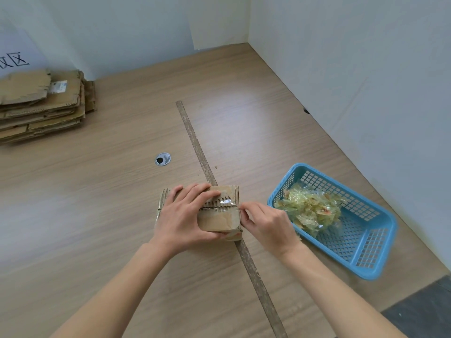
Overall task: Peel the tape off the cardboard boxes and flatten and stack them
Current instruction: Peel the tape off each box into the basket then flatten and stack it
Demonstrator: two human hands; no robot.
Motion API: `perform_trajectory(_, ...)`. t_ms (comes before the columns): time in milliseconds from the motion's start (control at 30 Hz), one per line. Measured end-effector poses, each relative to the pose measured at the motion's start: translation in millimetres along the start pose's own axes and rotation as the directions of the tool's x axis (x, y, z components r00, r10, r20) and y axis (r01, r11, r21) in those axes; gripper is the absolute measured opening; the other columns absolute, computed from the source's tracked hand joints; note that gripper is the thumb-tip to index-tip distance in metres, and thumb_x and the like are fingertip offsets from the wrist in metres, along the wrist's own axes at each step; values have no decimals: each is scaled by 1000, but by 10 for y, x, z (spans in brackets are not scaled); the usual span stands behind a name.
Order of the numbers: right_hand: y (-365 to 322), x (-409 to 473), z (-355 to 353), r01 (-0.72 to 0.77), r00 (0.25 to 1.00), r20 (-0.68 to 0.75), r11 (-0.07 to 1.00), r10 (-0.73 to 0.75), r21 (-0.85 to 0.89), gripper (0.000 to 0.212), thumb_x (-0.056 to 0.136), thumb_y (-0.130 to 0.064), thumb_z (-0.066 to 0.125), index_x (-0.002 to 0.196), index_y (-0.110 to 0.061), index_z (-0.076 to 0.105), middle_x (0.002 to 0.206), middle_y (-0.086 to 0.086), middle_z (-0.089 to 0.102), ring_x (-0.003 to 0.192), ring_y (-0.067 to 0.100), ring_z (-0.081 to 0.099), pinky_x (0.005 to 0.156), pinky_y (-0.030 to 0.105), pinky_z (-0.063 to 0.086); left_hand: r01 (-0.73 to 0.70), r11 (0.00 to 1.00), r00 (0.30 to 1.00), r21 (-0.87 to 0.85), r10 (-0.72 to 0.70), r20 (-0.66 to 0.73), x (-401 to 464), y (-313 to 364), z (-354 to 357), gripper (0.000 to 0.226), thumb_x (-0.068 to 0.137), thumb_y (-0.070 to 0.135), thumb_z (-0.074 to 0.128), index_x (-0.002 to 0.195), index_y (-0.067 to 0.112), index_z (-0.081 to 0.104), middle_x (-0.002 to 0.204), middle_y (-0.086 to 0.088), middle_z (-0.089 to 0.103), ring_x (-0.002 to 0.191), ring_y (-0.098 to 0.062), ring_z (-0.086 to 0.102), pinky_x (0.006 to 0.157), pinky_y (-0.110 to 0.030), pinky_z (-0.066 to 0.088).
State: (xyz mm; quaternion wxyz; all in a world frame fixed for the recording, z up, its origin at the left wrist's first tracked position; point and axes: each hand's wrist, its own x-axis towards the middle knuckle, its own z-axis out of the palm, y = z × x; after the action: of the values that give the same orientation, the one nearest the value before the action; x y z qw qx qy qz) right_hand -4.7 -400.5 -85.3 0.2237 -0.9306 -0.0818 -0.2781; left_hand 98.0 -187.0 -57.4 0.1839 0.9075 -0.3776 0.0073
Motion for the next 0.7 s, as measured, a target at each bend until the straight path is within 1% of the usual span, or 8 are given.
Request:
perform_trajectory(67, 65, 34, -44, 74, 997, 24, 994, -72, -82, 14, 96, -9, 61, 88, -8, 72, 73, -4, 69, 57, 8, 65, 47, 21, 51, 10, 1000, 1000, -2, -10, 0, 6, -2, -6, 93, 57, 89, 68, 136, 43, 53, 148, 17, 49, 139, -7, 43, 119, -44, 26)
perform_trajectory(133, 77, 18, -27, 67, 998, 12, 993, -66, -102, 13, 96, -9, 63, 88, -9, 72, 73, -5, 69, 57, 8, 64, 47, 21, 51, 7, 1000, 1000, 2, -7, 5, 8, -1, -5, 94, 57, 89, 69, 137, 43, 53, 148, 17, 49, 139, -7, 43, 118, -45, 26)
perform_trajectory(200, 73, -48, 26, -52, 999, 1, 998, 52, 38, 8, 96, -11, 67, 100, -7, 74, 86, -2, 75, 69, 7, 70, 58, 23, 58, -1, 1000, 1000, 3, 1, 6, 7, -6, -7, 94, 57, 87, 69, 137, 42, 53, 148, 16, 49, 140, -8, 43, 118, -45, 26)
perform_trajectory(233, 67, -88, 42, -151, 989, 21, 976, 149, 158, 15, 98, -14, 67, 109, -7, 73, 96, -2, 76, 79, 6, 72, 67, 23, 60, -4, 1000, 1000, 4, 4, 5, 3, -9, -10, 93, 58, 87, 69, 138, 42, 52, 148, 16, 49, 140, -8, 43, 118, -45, 26)
perform_trajectory(333, 47, -181, 66, -369, 929, 157, 833, 334, 413, 36, 104, -28, 55, 133, -10, 65, 118, -4, 73, 102, 2, 70, 86, 21, 58, -8, 1000, 1000, 13, 8, 6, 0, 2, -26, 94, 58, 87, 69, 138, 41, 53, 148, 15, 50, 139, -8, 43, 118, -43, 25)
perform_trajectory(400, 29, -182, 54, -383, 923, 151, 826, 353, 413, 37, 100, -29, 61, 132, -13, 66, 119, -7, 73, 105, -1, 69, 88, 20, 57, -5, 1000, 1000, 16, 5, 6, -1, 21, -34, 94, 57, 86, 71, 138, 40, 54, 147, 14, 50, 139, -9, 43, 119, -42, 24)
perform_trajectory(500, 27, -153, 44, -319, 945, 44, 885, 323, 339, 27, 92, -22, 74, 117, -13, 75, 112, -6, 75, 102, 0, 70, 87, 25, 59, 2, 1000, 1000, 20, -3, 7, -7, 32, -45, 94, 57, 85, 71, 138, 40, 54, 147, 14, 50, 139, -9, 43, 119, -42, 24)
perform_trajectory(700, 12, -163, 59, -286, 955, 6, 916, 296, 283, 28, 86, -9, 79, 113, -10, 77, 109, 0, 77, 99, 5, 72, 89, 23, 59, 19, 1000, 999, 24, -20, 34, -13, 51, -55, 95, 58, 87, 69, 140, 42, 52, 150, 16, 47, 142, -8, 40, 122, -42, 20)
